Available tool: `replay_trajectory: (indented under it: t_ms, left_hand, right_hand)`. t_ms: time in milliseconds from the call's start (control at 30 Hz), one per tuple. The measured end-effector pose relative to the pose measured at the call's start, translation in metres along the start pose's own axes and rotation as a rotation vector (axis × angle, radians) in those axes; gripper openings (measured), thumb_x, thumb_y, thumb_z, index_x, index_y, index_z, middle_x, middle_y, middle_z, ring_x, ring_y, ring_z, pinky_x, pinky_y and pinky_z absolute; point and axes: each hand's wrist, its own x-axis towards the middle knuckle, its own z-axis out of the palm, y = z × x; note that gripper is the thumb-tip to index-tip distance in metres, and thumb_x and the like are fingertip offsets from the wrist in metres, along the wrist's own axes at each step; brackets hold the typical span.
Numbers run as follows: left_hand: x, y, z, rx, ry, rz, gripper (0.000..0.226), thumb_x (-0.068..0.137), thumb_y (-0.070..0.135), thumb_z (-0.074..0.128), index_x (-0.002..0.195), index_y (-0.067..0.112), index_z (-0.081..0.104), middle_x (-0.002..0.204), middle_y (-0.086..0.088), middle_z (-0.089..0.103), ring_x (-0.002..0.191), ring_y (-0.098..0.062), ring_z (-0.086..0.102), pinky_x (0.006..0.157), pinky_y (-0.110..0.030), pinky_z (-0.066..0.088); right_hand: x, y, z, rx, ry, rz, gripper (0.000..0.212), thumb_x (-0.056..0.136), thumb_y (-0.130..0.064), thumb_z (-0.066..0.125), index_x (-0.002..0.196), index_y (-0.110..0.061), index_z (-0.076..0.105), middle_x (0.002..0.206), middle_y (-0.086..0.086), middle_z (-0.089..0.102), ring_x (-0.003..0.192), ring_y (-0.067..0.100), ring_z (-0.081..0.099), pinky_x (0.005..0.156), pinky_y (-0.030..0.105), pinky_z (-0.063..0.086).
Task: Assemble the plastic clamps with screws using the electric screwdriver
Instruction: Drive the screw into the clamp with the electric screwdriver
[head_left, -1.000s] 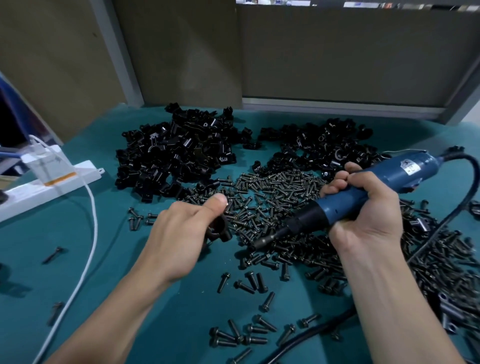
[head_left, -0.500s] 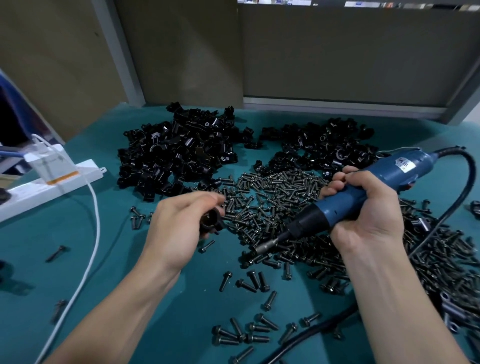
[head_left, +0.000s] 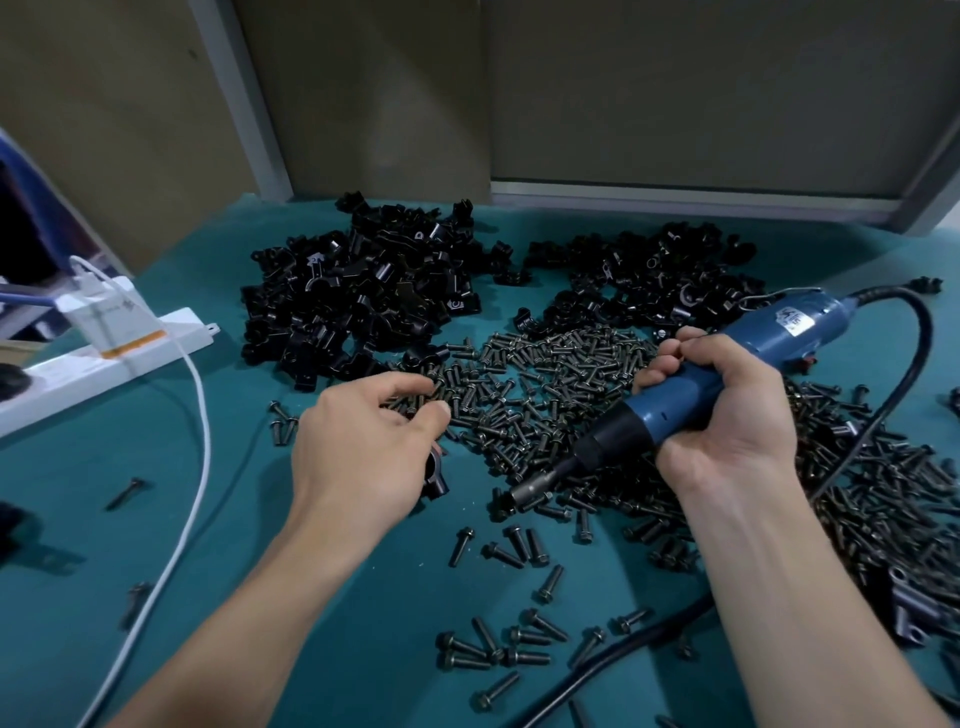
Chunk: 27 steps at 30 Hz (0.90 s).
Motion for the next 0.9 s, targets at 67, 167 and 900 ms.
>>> replay_trajectory:
  t_ms: [67,167,900]
  left_hand:
    - [0.000,0.001,-0.001,0.008,-0.006,0.003,0.009,0.088,0.046,0.078,0.095,0.044,0.072,0.055,0.020,0.070,0.059,0.011,0.064,0.077,-0.025,0.053]
    - [0.000,0.001,-0.004,0.004,0.039,-0.001,0.013,0.080,0.051,0.085,0.082,0.044,0.074,0.056,0.023,0.069,0.064,0.014,0.064,0.080,-0.029,0.055]
    - [-0.001,-0.004,0.000,0.153,-0.307,0.182,0.065,0.077,0.000,0.069,0.124,0.045,0.071,0.083,0.027,0.070,0.084,0.010,0.061,0.062,-0.002,0.039]
  right_hand:
    - [0.000,0.001,0.000,-0.008,0.009,0.005,0.015,0.086,0.005,0.054,0.092,-0.008,0.055,0.070,0.005,0.060,0.055,0.013,0.055,0.057,0.024,0.049]
    - [-0.001,0.000,0.000,-0.019,0.031,0.014,0.016,0.085,0.005,0.055,0.093,-0.008,0.055,0.071,0.005,0.061,0.055,0.013,0.055,0.057,0.024,0.050]
    - [0.003,0.011,0.008,-1.673,0.239,-0.307,0.049,0.095,-0.053,0.063,0.079,-0.007,0.061,0.073,0.009,0.064,0.052,0.020,0.052,0.038,0.025,0.032]
